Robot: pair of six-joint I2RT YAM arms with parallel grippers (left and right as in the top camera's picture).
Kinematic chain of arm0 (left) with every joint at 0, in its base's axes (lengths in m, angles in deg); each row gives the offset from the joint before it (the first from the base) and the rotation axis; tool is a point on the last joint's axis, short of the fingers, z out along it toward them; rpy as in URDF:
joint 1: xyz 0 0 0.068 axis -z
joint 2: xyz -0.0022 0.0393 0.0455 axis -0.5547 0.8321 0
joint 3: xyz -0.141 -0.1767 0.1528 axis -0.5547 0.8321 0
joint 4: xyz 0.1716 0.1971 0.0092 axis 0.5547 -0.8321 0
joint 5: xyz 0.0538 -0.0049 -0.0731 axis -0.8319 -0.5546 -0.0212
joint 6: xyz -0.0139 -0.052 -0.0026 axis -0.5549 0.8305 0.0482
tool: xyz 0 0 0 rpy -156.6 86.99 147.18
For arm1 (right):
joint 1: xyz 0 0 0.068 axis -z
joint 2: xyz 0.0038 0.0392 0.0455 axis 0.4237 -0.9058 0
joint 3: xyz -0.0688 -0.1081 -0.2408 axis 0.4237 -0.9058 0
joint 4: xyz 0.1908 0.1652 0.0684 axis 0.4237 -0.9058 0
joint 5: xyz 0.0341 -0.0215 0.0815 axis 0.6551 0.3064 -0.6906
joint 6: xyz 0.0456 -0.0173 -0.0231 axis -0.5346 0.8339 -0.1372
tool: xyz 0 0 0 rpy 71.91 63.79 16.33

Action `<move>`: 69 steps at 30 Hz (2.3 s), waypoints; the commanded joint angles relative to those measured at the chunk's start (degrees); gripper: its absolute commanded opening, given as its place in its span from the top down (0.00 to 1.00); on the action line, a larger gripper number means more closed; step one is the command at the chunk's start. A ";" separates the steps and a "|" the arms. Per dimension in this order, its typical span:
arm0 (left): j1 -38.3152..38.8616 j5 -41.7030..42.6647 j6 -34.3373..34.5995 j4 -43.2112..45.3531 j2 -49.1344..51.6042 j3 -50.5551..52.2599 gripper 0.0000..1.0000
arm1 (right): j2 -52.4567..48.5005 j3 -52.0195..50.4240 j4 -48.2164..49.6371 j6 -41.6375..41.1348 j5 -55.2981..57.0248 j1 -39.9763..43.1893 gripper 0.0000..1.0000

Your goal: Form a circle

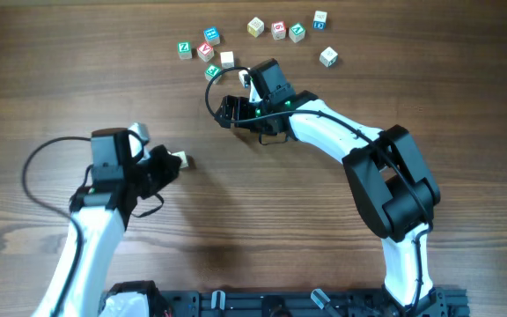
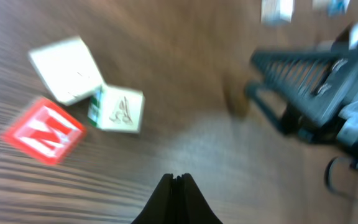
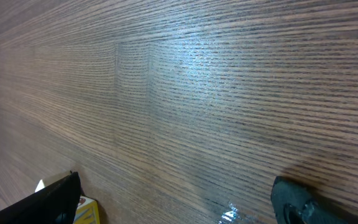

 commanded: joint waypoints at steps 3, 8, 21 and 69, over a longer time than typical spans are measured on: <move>-0.39 -26.34 8.90 -5.51 -5.57 -1.38 0.96 | -4.02 -3.04 -2.01 -0.13 5.46 1.05 0.01; -5.66 -30.27 10.23 -7.63 1.31 -1.38 0.96 | -4.02 -3.04 -2.21 -0.11 5.46 1.05 0.01; -10.73 -17.84 -9.16 -3.96 8.76 -1.38 0.96 | -4.02 -3.04 -1.99 -0.17 5.46 1.05 0.00; -10.69 -7.04 -11.26 6.14 13.60 1.11 0.96 | -4.02 -3.04 -1.99 -1.51 5.70 1.05 0.01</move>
